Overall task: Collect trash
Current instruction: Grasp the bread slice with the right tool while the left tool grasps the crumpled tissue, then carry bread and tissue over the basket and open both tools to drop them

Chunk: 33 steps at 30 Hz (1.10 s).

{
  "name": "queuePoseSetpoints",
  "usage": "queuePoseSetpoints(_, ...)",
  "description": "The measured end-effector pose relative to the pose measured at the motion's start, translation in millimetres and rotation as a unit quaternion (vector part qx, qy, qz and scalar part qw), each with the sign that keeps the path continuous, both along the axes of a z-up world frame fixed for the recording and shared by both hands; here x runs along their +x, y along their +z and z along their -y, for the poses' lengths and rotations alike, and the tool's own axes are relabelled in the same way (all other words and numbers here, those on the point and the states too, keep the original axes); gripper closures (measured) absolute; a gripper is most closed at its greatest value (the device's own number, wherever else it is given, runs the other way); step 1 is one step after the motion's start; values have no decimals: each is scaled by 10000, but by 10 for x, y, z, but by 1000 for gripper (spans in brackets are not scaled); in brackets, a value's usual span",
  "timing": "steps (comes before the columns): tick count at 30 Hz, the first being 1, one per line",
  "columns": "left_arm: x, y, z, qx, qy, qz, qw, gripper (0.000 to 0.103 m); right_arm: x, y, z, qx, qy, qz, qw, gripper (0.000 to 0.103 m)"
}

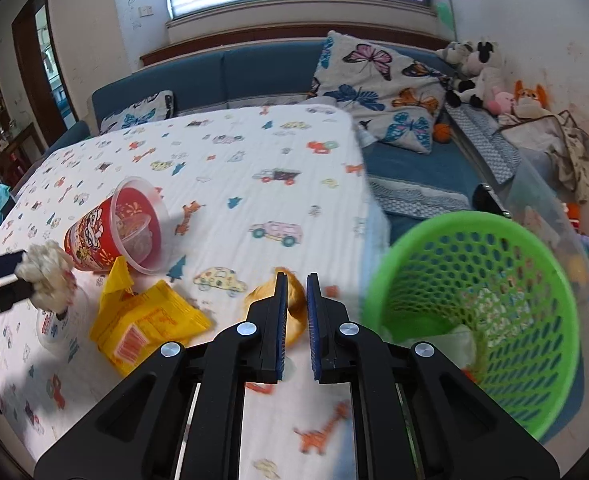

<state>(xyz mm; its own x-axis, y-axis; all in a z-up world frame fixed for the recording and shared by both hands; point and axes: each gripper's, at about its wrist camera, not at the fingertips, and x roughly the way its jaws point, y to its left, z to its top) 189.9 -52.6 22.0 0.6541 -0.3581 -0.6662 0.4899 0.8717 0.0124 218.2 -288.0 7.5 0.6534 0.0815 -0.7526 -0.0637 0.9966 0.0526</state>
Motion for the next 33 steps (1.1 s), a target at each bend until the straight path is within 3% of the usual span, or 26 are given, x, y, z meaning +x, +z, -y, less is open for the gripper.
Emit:
queuePoseSetpoints(6,-66,124,155,-93,-168,107,9998,74,-171,173,292,-171,-184,108,9996,96)
queuePoseSetpoints(11,-74,112,258,-101,-226,65,9997,74,-249,103,414,31,-181,-21,9998,93)
queuePoseSetpoints(14,-89,106,268,-86,-225,60,9997,74,-240,0,427,275,-154,-138,9994,79)
queuePoseSetpoints(16,-92,97,250,-74,-198,55,9998,74,-228,-61,390,286,-121,-159,9994,64)
queuePoseSetpoints(18,-87,88,227,-71,-178,36,9998,74,-195,-134,345,332,-74,-222,9992,60)
queuePoseSetpoints(27,-31,-38,151,-85,-93,-124,9998,74,64,-450,259,394,-102,-440,9982,65)
queuePoseSetpoints(33,9,-70,132,-98,-60,-181,9998,74,143,-584,251,472,-104,-562,9972,82)
